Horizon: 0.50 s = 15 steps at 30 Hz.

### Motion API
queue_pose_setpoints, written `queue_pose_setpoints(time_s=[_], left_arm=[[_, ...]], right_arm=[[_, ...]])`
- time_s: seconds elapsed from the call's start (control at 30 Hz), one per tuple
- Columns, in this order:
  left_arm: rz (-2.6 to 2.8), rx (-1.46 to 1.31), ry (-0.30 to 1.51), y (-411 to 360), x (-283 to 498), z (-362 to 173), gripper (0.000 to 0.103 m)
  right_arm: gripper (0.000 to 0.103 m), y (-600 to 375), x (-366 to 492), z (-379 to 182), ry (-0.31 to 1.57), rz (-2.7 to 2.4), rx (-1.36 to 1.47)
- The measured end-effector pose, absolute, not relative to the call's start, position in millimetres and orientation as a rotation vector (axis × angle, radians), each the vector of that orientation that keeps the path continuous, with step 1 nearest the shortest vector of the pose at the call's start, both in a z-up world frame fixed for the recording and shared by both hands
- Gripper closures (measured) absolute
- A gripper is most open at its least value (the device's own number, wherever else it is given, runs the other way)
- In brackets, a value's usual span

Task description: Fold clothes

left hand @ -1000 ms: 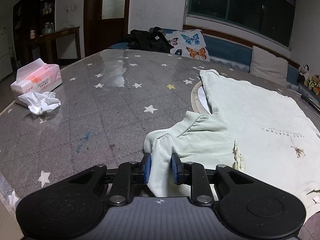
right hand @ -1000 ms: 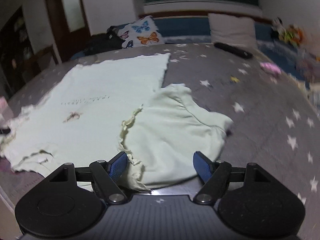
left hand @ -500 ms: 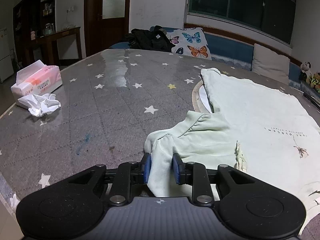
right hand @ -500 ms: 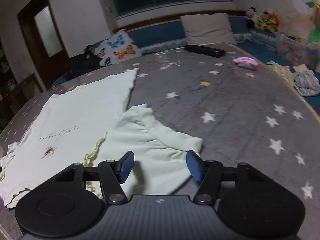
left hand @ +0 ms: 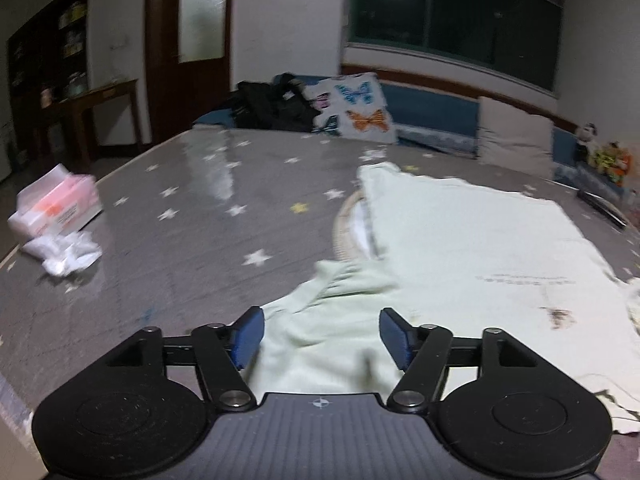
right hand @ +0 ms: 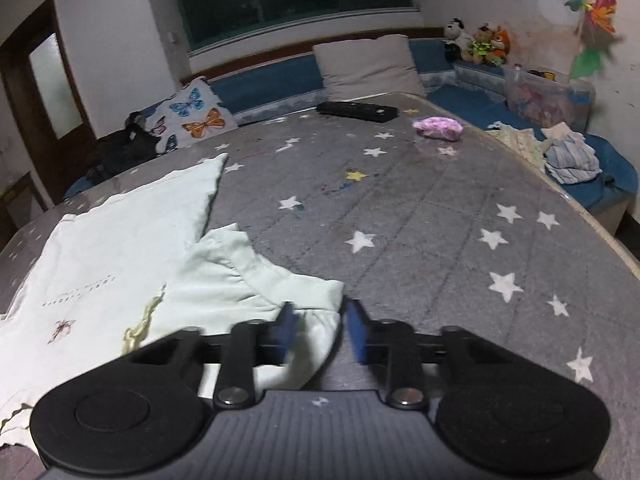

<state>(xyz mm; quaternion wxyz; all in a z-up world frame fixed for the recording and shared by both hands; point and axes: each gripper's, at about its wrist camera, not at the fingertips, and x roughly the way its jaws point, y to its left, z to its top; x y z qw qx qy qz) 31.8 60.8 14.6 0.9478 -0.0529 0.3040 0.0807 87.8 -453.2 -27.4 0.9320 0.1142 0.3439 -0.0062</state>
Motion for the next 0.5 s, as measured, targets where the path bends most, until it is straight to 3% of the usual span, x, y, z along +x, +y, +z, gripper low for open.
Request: queue_pose_setpoints(time_s=[0.5], left_arm=[[-0.161, -0.031, 0.645, -48.5, 57.5, 12.3, 0.020]], right_arm=[[0.078, -447.9, 88.7, -7.6, 0.638, 0.020, 0.217]])
